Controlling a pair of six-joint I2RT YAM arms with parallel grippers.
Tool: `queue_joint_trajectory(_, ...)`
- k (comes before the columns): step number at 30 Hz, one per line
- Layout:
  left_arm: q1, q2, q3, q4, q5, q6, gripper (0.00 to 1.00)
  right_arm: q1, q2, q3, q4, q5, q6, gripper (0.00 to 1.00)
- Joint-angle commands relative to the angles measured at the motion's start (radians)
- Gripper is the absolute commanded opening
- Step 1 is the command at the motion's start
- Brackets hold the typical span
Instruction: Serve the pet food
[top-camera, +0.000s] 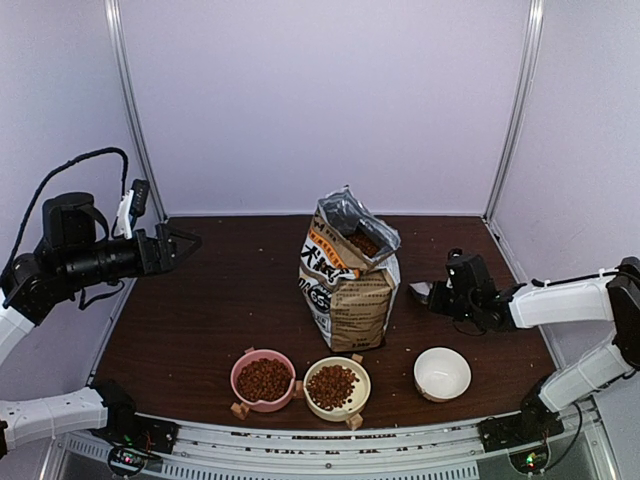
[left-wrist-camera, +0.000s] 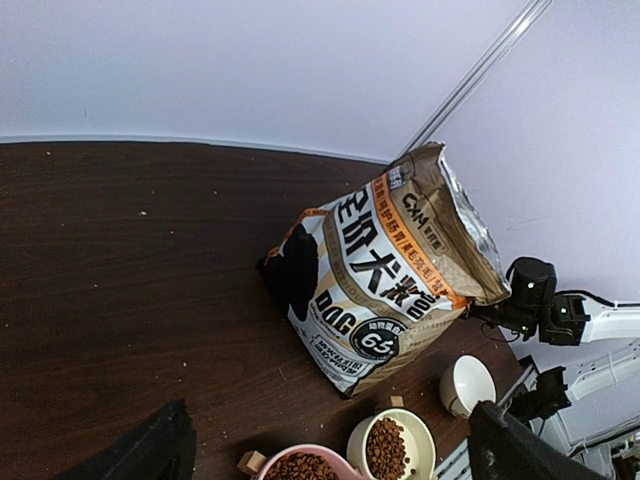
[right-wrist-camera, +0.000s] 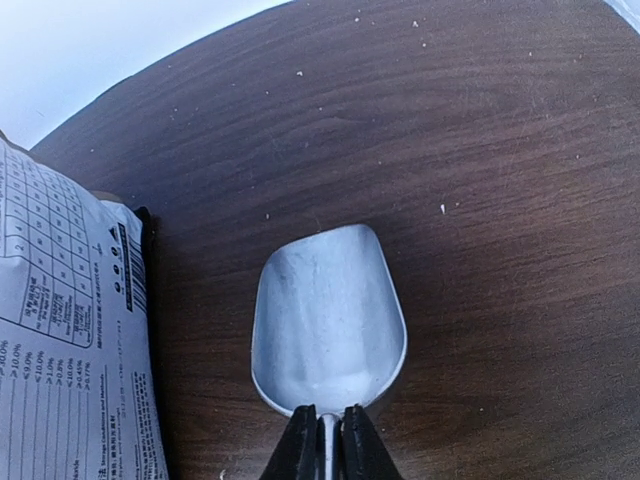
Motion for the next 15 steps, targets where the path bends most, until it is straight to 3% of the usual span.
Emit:
queue_joint_trajectory(1, 0.006, -0.017, 0.007, 0.026, -0.01, 0.016, 0.98, -0.007, 0.042, -0.013, 0.033, -0.035, 0.019, 0.12)
queue_joint_trajectory(8, 0.005, -0.038, -0.006, 0.032, -0.014, 0.011, 0.98, -0.007, 0.086, -0.024, 0.071, -0.073, 0.012, 0.17)
queue_joint_trajectory(15, 0.006, -0.04, -0.011, 0.042, 0.002, 0.008, 0.98, -0.008, 0.06, -0.048, 0.085, -0.094, -0.01, 0.39)
